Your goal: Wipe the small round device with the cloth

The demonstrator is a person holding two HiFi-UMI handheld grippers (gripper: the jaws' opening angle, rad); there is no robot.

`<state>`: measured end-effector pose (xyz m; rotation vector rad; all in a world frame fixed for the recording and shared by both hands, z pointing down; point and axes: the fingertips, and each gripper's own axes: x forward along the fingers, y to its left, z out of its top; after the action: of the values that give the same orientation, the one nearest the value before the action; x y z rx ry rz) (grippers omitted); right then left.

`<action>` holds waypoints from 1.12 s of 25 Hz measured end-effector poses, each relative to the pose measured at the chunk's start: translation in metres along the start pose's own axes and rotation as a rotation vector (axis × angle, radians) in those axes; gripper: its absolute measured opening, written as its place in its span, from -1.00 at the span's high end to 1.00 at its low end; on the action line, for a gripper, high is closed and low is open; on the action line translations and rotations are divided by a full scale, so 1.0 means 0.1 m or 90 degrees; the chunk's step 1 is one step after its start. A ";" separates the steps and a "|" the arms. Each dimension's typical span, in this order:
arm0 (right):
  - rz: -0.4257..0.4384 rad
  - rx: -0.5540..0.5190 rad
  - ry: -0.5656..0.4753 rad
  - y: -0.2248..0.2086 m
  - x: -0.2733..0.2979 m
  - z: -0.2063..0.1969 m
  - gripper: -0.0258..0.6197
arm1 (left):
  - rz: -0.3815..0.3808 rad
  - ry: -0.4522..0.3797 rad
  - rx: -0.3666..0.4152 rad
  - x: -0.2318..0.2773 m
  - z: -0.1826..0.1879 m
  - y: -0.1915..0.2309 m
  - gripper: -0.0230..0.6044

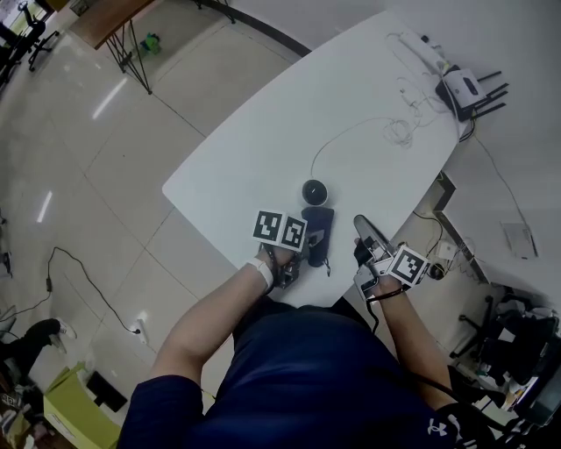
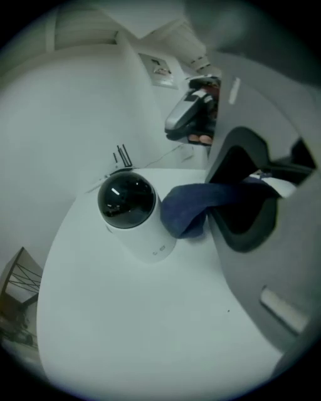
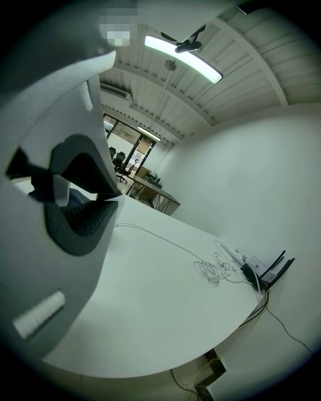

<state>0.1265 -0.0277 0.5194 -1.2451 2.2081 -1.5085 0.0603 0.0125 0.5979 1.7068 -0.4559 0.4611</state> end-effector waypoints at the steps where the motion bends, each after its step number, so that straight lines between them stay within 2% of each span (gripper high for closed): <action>1: -0.002 -0.002 -0.001 -0.01 -0.01 0.01 0.80 | 0.004 0.015 0.018 -0.03 -0.03 0.02 0.74; 2: -0.003 -0.002 -0.003 -0.03 -0.02 0.03 0.80 | 0.011 0.044 0.050 -0.07 -0.08 0.06 0.74; 4: -0.005 -0.001 -0.008 -0.05 -0.04 0.05 0.80 | 0.037 0.141 0.158 -0.19 -0.18 0.20 0.74; 6: -0.009 0.005 -0.011 -0.06 -0.04 0.05 0.80 | 0.107 0.254 0.315 -0.38 -0.15 0.44 0.74; 8: -0.005 0.016 -0.012 -0.06 -0.03 0.02 0.80 | 0.220 0.327 0.513 -0.56 0.14 0.70 0.74; 11: 0.001 0.025 -0.016 -0.07 -0.05 -0.01 0.81 | 0.376 0.393 0.843 -0.67 0.74 0.88 0.74; 13: -0.002 0.023 -0.019 -0.09 -0.08 0.00 0.81 | 0.439 0.423 1.024 -0.64 1.06 0.88 0.74; 15: -0.008 0.023 -0.025 -0.12 -0.12 0.02 0.81 | 0.476 0.433 1.196 -0.55 1.30 0.78 0.74; 17: -0.017 0.025 -0.031 -0.16 -0.17 0.05 0.81 | 0.491 0.437 1.366 -0.44 1.41 0.65 0.75; 18: -0.021 0.028 -0.035 -0.19 -0.20 0.05 0.81 | 0.488 0.437 1.430 -0.39 1.41 0.59 0.75; 19: -0.024 0.030 -0.038 -0.21 -0.22 0.06 0.81 | 0.483 0.434 1.467 -0.35 1.40 0.56 0.75; 20: -0.027 0.032 -0.039 -0.23 -0.24 0.06 0.81 | 0.481 0.424 1.474 -0.33 1.38 0.56 0.75; 21: -0.029 0.033 -0.040 -0.24 -0.25 0.06 0.81 | 0.484 0.409 1.446 -0.34 1.38 0.58 0.75; 22: -0.031 0.034 -0.039 -0.24 -0.25 0.06 0.81 | 0.493 0.393 1.387 -0.37 1.38 0.62 0.75; 24: -0.027 0.036 -0.039 -0.25 -0.23 0.05 0.81 | 0.498 0.372 1.200 -0.49 1.33 0.75 0.75; 26: -0.019 0.040 -0.039 -0.22 -0.19 0.04 0.81 | 0.472 0.362 1.018 -0.60 1.16 0.86 0.75; 28: -0.021 0.046 -0.033 -0.21 -0.15 0.01 0.81 | 0.454 0.350 0.899 -0.69 0.96 0.91 0.75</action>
<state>0.1478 -0.0204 0.5320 -1.2899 2.0912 -1.5350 -0.0414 -0.0941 0.6200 2.5217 -0.3022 2.0746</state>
